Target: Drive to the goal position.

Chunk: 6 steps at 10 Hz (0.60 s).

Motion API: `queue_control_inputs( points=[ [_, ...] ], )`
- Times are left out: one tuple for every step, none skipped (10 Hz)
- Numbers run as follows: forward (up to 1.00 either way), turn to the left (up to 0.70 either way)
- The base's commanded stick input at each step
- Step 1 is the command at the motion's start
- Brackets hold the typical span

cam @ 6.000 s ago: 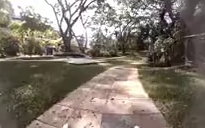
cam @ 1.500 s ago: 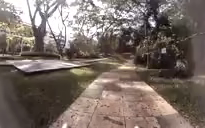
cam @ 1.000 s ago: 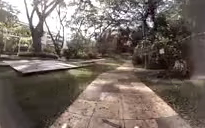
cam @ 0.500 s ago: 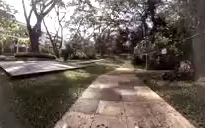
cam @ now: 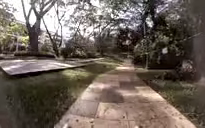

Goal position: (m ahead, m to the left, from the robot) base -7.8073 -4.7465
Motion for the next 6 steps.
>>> queue_control_inputs(
  points=[
    [0.7,0.0],
    [0.7,0.0],
    [0.7,0.0],
    [0.7,0.0],
    [0.7,0.0],
    [0.7,0.0]
  ],
)
